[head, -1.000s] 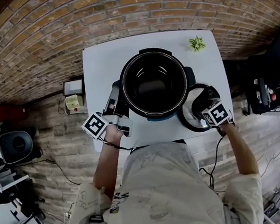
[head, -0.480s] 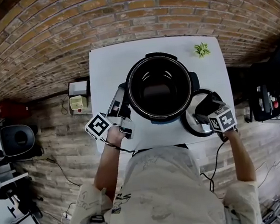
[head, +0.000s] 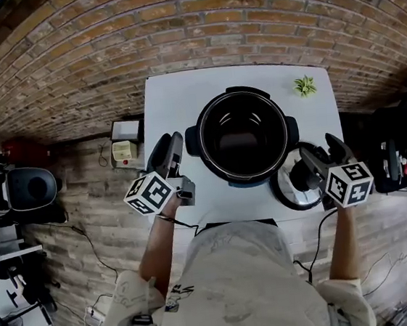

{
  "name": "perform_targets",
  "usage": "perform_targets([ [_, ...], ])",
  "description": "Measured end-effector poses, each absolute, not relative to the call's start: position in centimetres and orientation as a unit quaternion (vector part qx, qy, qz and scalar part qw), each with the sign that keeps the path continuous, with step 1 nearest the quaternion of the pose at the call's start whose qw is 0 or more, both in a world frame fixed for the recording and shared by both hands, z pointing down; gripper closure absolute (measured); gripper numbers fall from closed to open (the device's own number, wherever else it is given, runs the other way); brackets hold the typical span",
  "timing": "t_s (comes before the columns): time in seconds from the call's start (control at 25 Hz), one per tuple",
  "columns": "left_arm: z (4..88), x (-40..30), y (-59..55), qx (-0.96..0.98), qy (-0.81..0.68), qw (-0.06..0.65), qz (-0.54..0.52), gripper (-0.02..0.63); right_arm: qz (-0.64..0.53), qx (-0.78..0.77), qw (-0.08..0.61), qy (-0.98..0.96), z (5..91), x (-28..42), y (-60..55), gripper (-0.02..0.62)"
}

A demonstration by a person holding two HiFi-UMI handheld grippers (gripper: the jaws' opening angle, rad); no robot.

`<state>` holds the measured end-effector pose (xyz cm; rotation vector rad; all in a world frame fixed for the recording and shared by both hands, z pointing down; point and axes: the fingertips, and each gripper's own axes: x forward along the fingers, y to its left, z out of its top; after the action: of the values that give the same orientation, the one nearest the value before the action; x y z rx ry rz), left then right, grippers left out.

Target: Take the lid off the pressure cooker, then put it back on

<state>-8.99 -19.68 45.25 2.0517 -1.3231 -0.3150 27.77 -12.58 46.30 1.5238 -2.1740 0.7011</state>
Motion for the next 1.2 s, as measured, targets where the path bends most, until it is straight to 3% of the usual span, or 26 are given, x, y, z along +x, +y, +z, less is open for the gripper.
perform_targets([
  [0.24,42.5,-10.2,-19.1,0.799,-0.550,0.229,-0.077,0.414,0.201,0.557,0.143,-0.793,42.2,26.1,-14.4,0.184],
  [0.44,40.6,-10.7,-18.4,0.799,-0.583,0.140,-0.050,0.414,0.167,0.582,0.058,-0.794,40.0,26.1,-15.3,0.186],
  [0.64,39.5,-10.6,-17.3,0.782,-0.621,-0.031,0.051,0.414,0.133,0.612,0.022,-0.779,40.1,26.6,-15.3,0.190],
  [1.2,40.1,-10.1,-17.4,0.784,-0.618,-0.022,0.051,0.414,0.143,0.612,0.037,-0.777,41.8,26.2,-14.8,0.190],
])
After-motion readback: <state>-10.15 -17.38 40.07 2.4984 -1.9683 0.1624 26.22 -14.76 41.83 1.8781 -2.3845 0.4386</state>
